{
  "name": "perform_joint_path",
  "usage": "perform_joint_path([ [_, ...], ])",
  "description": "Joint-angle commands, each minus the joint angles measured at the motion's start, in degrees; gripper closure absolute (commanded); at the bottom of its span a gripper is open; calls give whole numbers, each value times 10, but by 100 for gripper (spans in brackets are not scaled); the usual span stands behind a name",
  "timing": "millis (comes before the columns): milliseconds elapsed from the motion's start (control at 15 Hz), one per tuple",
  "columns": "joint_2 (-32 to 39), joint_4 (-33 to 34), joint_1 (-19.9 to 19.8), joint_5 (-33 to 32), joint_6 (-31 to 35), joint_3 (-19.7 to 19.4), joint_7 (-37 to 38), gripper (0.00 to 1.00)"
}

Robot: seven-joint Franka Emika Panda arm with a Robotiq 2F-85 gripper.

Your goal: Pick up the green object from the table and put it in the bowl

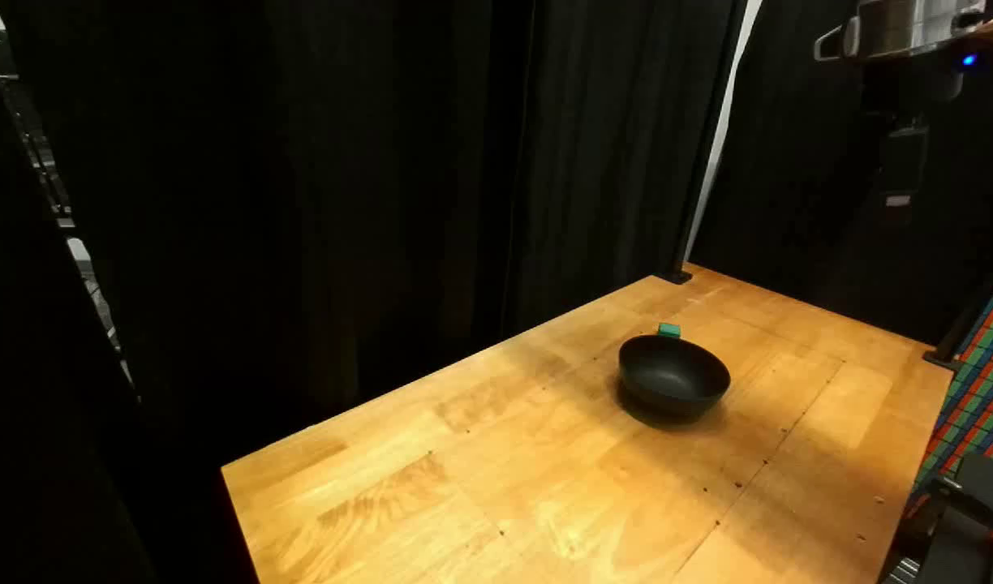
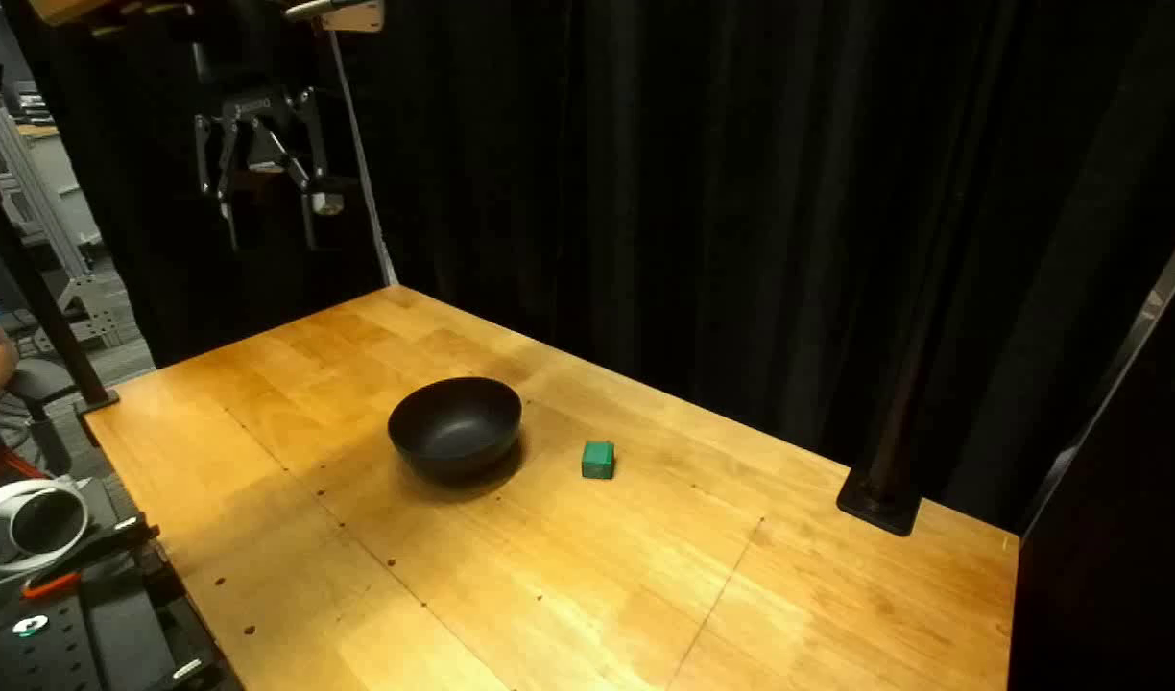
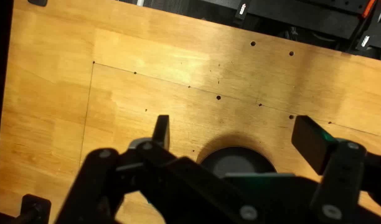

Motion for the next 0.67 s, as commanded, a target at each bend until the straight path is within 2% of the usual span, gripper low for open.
perform_joint_path([
  [0, 0, 3, 6, -1, -1, -5, 2, 0],
  [333, -2, 5, 6, -1, -1, -5, 2, 0],
  [467, 52, 8, -3, 0, 66, 5, 106, 0],
  [600, 118, 31, -7, 12, 124, 4, 170, 0],
])
